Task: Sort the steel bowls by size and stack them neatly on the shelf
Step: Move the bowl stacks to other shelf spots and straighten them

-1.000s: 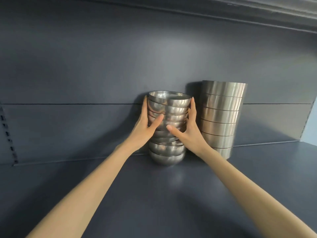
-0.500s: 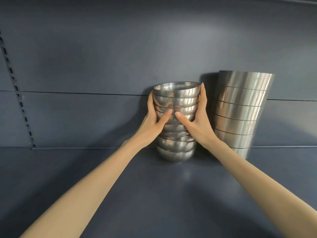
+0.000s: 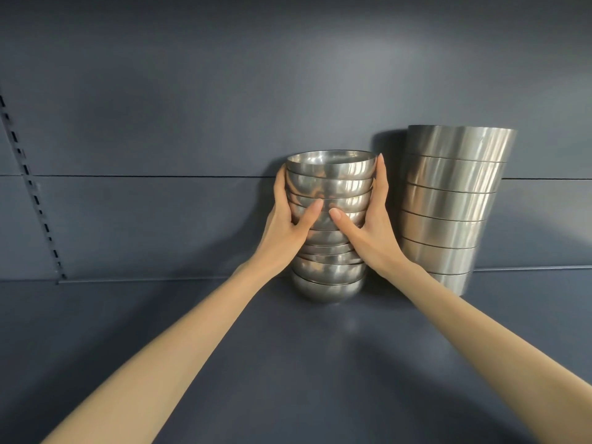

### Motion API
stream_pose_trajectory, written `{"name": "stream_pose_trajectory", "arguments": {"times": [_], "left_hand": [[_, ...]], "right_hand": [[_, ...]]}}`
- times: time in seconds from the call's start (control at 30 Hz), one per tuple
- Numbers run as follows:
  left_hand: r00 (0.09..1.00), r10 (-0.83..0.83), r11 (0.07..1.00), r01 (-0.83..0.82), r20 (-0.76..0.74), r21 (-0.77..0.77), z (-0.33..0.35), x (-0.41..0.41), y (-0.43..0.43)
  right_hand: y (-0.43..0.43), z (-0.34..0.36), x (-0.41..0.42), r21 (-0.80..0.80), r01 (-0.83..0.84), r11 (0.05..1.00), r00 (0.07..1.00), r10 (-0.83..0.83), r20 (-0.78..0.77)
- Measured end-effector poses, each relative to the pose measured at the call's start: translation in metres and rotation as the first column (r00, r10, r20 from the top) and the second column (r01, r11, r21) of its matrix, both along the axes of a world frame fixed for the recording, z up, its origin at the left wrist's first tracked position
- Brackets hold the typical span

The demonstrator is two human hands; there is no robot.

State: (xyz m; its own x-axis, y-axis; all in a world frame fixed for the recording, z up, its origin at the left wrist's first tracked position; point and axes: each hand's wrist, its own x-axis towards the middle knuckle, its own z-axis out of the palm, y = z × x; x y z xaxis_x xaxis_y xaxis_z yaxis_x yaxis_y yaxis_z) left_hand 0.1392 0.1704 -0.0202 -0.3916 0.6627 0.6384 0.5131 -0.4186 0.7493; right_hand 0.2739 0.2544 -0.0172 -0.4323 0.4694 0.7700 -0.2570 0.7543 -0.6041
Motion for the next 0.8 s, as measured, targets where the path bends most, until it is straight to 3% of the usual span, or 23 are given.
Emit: {"name": "stream_pose_trajectory", "arguments": {"times": [0.4,0.63,0.8], "left_hand": [[1.000,0.004,1.000,-0.004,-0.016,-0.023,0.013,0.002,-0.005],[0.997,-0.060,0.997,0.058,0.045,0.048,0.030,0.004,-0.016],[0.999,-0.008,0.998,0.005,0.043,0.066,0.038,0.001,-0.031]], "right_hand": [[-0.006,0.006,-0.001,0.010,0.051,0.999,0.999,-0.051,-0.018],[-0.016,0.020,-0.006,0.024,0.047,0.999,0.996,-0.045,-0.078],[-0.028,0.027,-0.013,0.026,0.028,0.999,0.994,-0.025,-0.102]]}}
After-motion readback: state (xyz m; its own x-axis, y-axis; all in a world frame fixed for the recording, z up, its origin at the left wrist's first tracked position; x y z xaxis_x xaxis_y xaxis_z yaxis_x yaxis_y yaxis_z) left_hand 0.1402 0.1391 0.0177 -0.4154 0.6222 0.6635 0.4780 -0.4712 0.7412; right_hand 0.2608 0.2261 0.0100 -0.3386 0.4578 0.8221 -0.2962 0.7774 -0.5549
